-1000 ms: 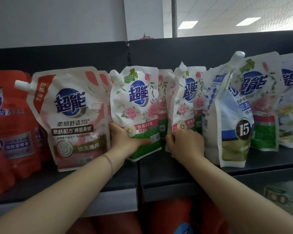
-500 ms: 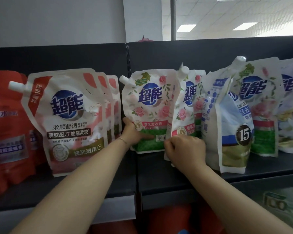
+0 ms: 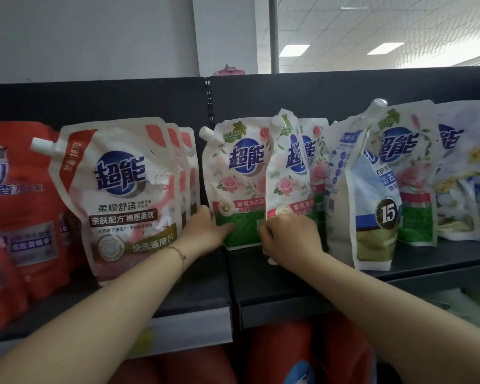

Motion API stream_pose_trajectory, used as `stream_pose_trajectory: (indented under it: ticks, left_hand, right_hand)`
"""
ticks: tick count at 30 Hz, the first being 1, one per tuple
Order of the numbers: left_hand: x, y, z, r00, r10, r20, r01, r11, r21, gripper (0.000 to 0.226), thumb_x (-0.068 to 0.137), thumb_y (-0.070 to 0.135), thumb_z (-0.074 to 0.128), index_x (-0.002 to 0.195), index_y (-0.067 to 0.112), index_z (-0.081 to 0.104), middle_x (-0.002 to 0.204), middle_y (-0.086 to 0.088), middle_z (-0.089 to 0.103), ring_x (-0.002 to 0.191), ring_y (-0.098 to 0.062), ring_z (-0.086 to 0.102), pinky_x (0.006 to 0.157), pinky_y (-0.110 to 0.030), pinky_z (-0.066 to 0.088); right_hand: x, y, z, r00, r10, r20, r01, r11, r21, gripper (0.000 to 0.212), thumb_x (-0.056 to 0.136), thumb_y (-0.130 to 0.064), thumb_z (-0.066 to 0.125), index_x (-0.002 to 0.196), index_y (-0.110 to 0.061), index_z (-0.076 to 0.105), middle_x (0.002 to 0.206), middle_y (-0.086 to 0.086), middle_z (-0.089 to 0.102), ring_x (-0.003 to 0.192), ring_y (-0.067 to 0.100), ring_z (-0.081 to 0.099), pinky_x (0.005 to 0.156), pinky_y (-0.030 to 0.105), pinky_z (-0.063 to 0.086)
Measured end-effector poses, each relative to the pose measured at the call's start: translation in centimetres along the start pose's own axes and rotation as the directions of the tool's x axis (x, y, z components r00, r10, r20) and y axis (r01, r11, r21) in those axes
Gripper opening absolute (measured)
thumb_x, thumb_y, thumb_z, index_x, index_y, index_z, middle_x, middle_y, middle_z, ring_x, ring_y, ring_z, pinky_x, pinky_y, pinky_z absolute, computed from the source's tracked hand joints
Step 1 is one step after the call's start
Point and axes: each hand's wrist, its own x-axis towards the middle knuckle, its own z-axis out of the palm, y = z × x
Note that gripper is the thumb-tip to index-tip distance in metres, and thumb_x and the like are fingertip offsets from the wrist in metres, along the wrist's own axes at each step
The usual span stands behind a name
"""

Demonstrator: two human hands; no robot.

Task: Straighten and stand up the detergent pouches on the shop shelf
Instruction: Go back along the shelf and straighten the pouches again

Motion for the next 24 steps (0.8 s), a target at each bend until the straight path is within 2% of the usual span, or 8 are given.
stream_pose_trajectory:
  ticks: [2,7,9,12,16,19,21,24]
  left_hand:
    - [-1.3,0.6,-0.8,0.997,0.081,-0.008,-0.081,0.995,-0.051,0.035,0.095,0.047,0.053,0.112,0.017,0.053,0.106,0.003,0.061,0.079,-0.005,0.055,0.056,-0.017,0.04]
    - [-3.6,1.6,-1.8,0.969,0.198,0.148,-0.131,0.918,-0.373,0.047,0.082,0.074,0.037,0.102,0.037,0.059,0.104,0.014,0.064,0.098,-0.008,0.06,0.084,-0.03,0.044]
    - [-3.7,1.5,-1.5,0.963,0.224,0.152,-0.147,0.904,-0.401,0.051,0.078,0.078,0.043,0.109,0.041,0.056,0.117,0.014,0.061,0.111,-0.008,0.055,0.094,-0.03,0.041]
    - [-3.3,1.6,-0.9,0.979,0.193,0.063,-0.151,0.901,-0.408,0.037,0.097,0.051,0.043,0.126,0.031,0.054,0.119,0.01,0.059,0.112,-0.01,0.052,0.091,-0.025,0.037]
    - [-3.1,2.3,-1.3,0.995,0.084,-0.057,-0.099,0.932,-0.348,0.031,0.103,0.031,0.041,0.123,0.017,0.06,0.113,0.002,0.061,0.104,-0.014,0.054,0.076,-0.021,0.039]
    - [-3.0,2.7,-1.5,0.974,0.162,-0.156,-0.187,0.969,-0.161,0.028,0.101,0.021,0.045,0.126,0.013,0.053,0.118,-0.002,0.061,0.107,-0.017,0.056,0.083,-0.024,0.04]
    - [-3.5,2.7,-1.9,0.91,0.339,-0.241,-0.34,0.94,0.039,0.041,0.096,0.012,0.052,0.133,0.012,0.035,0.12,-0.003,0.052,0.106,-0.018,0.053,0.084,-0.029,0.044]
    - [-3.8,1.9,-2.2,0.633,0.695,-0.34,-0.547,0.713,0.439,0.062,0.08,0.009,0.065,0.132,0.01,0.031,0.131,-0.016,0.041,0.119,-0.027,0.042,0.111,-0.035,0.032]
  right_hand:
    - [0.0,-1.3,-0.2,1.0,-0.018,-0.001,0.018,0.999,-0.042,0.039,0.1,-0.027,0.039,0.076,-0.012,0.065,0.077,0.003,0.058,0.065,0.021,0.057,0.064,0.032,0.053]
    - [0.2,-4.2,0.3,0.996,-0.083,-0.029,0.079,0.988,-0.13,0.023,0.095,-0.023,0.054,0.082,-0.011,0.069,0.086,0.007,0.065,0.072,0.023,0.059,0.06,0.029,0.049]
    - [0.4,-5.5,0.4,0.998,-0.064,-0.021,0.059,0.986,-0.156,0.014,0.075,-0.022,0.077,0.07,-0.01,0.07,0.069,0.007,0.067,0.058,0.022,0.063,0.047,0.028,0.045]
    - [1.1,-6.5,1.3,0.997,-0.082,-0.009,0.08,0.984,-0.157,0.033,0.04,-0.022,0.094,0.059,-0.01,0.07,0.051,0.004,0.061,0.041,0.019,0.059,0.035,0.024,0.042]
    - [1.8,-7.2,1.4,0.989,-0.131,0.068,0.142,0.972,-0.186,0.026,0.089,-0.025,0.063,0.11,-0.009,0.065,0.104,0.009,0.067,0.095,0.024,0.064,0.075,0.035,0.053]
    - [1.3,-6.2,0.9,0.972,-0.223,0.074,0.224,0.974,-0.01,0.025,0.095,-0.027,0.049,0.108,-0.012,0.065,0.103,0.007,0.066,0.095,0.026,0.062,0.079,0.037,0.052]
    - [0.8,-5.3,0.7,0.937,-0.346,0.052,0.339,0.934,0.111,0.026,0.091,-0.03,0.051,0.084,-0.013,0.07,0.081,0.004,0.068,0.071,0.023,0.061,0.064,0.038,0.053]
    - [0.1,-3.0,0.4,0.897,-0.442,-0.017,0.44,0.887,0.143,0.036,0.086,-0.031,0.048,0.058,-0.014,0.061,0.055,0.001,0.06,0.044,0.019,0.047,0.044,0.03,0.044]
